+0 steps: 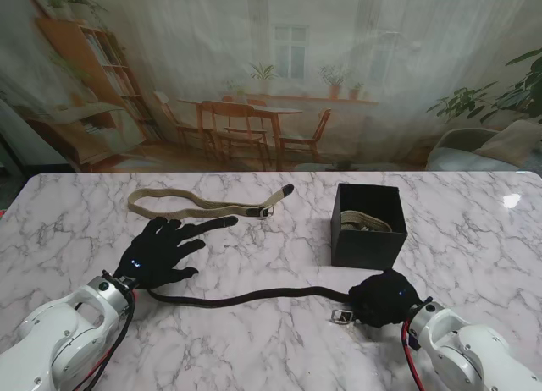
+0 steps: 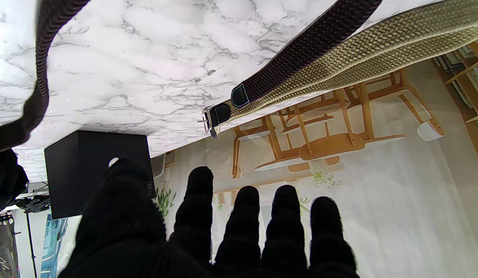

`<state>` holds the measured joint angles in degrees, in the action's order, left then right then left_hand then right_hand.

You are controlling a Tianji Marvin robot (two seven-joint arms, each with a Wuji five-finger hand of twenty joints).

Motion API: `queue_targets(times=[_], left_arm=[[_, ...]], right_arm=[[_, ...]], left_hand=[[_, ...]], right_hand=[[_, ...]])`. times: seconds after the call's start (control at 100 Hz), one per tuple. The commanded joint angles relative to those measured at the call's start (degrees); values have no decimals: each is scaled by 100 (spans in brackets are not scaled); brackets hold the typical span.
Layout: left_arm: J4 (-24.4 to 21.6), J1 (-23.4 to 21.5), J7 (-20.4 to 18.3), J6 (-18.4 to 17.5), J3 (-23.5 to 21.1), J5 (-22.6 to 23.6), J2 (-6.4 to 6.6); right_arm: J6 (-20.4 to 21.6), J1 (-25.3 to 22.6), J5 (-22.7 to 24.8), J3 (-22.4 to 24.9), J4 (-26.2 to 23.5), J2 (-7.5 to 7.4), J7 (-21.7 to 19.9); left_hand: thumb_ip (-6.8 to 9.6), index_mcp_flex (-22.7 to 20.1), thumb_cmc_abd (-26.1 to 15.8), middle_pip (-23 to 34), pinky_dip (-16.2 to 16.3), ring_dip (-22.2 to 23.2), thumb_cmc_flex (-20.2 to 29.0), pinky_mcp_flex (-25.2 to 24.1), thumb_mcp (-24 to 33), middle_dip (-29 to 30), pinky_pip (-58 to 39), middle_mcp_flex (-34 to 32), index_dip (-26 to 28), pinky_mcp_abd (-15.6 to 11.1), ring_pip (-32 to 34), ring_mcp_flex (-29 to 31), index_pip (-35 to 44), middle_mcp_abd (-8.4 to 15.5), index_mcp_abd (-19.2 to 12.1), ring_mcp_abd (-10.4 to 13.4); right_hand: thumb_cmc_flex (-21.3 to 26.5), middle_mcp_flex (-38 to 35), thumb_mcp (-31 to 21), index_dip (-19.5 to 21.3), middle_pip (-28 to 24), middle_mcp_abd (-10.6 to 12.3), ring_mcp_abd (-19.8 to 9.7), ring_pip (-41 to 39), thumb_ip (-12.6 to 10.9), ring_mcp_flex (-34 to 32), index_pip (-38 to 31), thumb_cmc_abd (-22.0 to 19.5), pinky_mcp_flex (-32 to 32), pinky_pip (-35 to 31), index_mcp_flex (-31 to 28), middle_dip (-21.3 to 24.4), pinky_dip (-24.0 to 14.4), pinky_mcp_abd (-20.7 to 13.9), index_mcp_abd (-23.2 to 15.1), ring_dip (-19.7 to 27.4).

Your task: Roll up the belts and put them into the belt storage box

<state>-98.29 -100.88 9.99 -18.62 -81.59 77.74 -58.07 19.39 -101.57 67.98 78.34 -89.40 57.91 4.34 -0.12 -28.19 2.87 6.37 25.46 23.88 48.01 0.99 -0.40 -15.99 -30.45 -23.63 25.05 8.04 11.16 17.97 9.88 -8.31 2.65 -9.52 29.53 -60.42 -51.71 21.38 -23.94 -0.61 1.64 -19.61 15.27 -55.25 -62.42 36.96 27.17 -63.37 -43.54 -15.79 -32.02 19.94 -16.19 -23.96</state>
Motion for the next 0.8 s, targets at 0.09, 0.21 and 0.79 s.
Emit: queue_targets(times=[0.09,0.21,0.79], left_arm=[[22,16,-53,-24,27,-5,1],[32,26,-42,-33,37,-10,1],[57,58,-36,-50,73,-25,2]], right_arm=[[70,47,-3,-69,193,41,228],[95,87,55,-119,281,39,430],[-342,85,-379,-261,386,165,789]], left_hand=[[-88,-109,-254,-58,59,-10,156,-104,-125,-67,169,-43,55,169,-109,10,8,-118,158,-87],[-87,-99,-254,-52,59,-7,156,-102,-126,-70,166,-50,54,164,-106,13,4,-97,152,-77],[-85,-38,-248,-33,57,-1,182,-94,-121,-77,151,-79,38,168,-95,43,-24,-104,157,-84]], right_hand=[[352,-1148,-163,502,-1061,259,-252,-479,-12,-728,123,-127,329,-376,367,-938,-56,-33,-324,-297],[302,-1766,-407,-454,-1398,412,-341,-752,-122,-1153,1136,-192,593,-591,861,-1085,-50,-172,156,-433],[706,-2344,-998,-755,-2645,-402,654,-2845,-1019,-1973,2045,-1177,2048,-1491,3195,-973,642,417,969,-351]])
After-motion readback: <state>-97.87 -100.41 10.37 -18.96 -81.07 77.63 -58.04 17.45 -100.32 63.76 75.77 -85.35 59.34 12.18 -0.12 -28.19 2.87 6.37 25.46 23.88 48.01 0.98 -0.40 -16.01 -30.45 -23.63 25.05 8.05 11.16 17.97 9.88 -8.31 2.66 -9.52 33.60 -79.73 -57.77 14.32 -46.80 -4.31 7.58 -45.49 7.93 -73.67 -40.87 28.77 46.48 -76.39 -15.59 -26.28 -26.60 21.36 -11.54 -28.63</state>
